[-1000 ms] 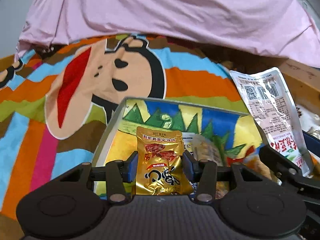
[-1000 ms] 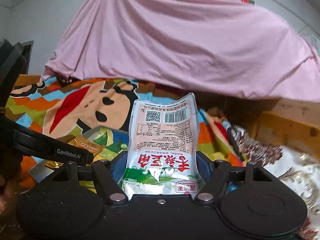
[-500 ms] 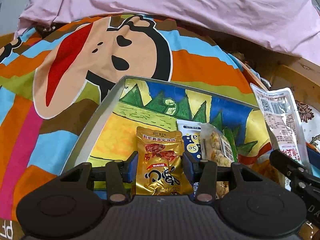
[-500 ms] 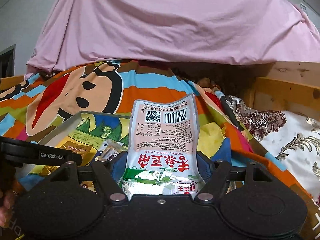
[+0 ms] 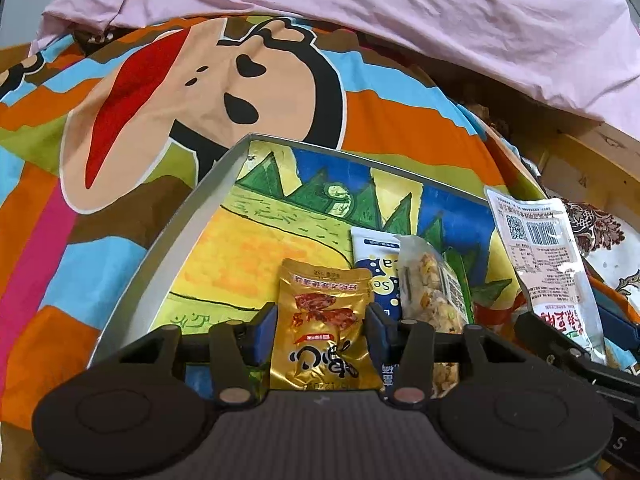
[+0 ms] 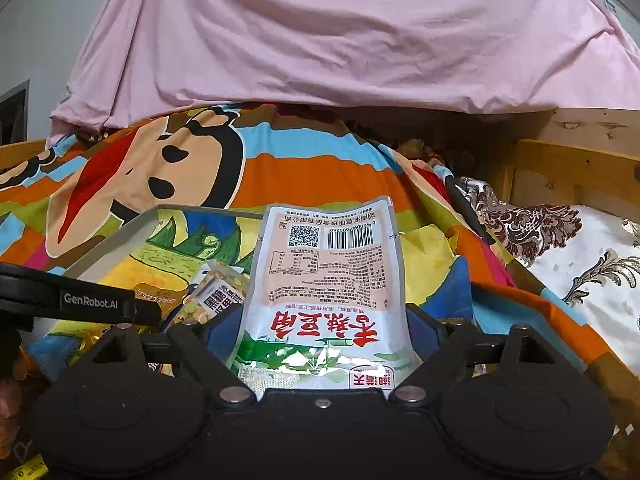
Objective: Organize snacks
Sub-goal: 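Lift the gold packet with the left tool while the right tool carries the tofu packet over the tray, then open the right tool to drop the tofu packet while the left tool releases the gold packet into the tray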
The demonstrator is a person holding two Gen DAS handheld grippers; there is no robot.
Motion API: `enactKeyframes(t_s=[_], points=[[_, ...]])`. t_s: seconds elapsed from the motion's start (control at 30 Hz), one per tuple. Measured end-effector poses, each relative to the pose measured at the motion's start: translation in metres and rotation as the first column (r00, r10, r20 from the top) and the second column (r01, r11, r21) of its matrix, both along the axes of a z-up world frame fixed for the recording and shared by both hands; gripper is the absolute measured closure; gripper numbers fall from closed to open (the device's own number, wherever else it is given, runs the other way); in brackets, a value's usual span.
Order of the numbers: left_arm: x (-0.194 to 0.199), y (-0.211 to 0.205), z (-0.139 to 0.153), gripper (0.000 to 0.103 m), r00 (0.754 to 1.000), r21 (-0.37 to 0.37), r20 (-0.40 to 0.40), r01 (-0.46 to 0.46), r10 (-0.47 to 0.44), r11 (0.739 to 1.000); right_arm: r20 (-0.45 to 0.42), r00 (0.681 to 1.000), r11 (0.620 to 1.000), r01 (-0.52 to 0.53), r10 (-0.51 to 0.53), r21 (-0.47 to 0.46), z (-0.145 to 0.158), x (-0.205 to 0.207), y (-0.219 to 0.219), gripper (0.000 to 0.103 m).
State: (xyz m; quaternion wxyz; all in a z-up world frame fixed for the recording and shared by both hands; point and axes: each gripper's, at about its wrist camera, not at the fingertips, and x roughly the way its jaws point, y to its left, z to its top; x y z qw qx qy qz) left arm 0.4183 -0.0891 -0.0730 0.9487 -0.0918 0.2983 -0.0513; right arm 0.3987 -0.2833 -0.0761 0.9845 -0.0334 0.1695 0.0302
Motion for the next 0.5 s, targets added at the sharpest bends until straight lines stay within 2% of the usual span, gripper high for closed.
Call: enactKeyframes(t_s=[0.27, 0.4, 0.5], points=[[-0.0036, 0.0075, -0.0032, 0.036, 1.0, -0.033, 0.009, -0.012, 0.012, 0.999, -0.005, 1.0, 1.0, -0.005, 0.005, 0.008, -0.0017, 0.0016, -0.0011, 0.011], [-0.0055, 0.0094, -0.0048, 0.03, 1.0, -0.052, 0.012, -0.021, 0.021, 0.998, 0.0, 1.0, 1.0, -0.004, 0.004, 0.022, -0.001, 0.001, -0.0025, 0.004], [-0.0073, 0.0112, -0.0048, 0.027, 0.999, -0.068, 0.018, -0.028, 0.029, 0.997, 0.001, 1.0, 0.999, -0.005, 0.005, 0.032, -0.001, 0.0007, -0.0031, 0.003]])
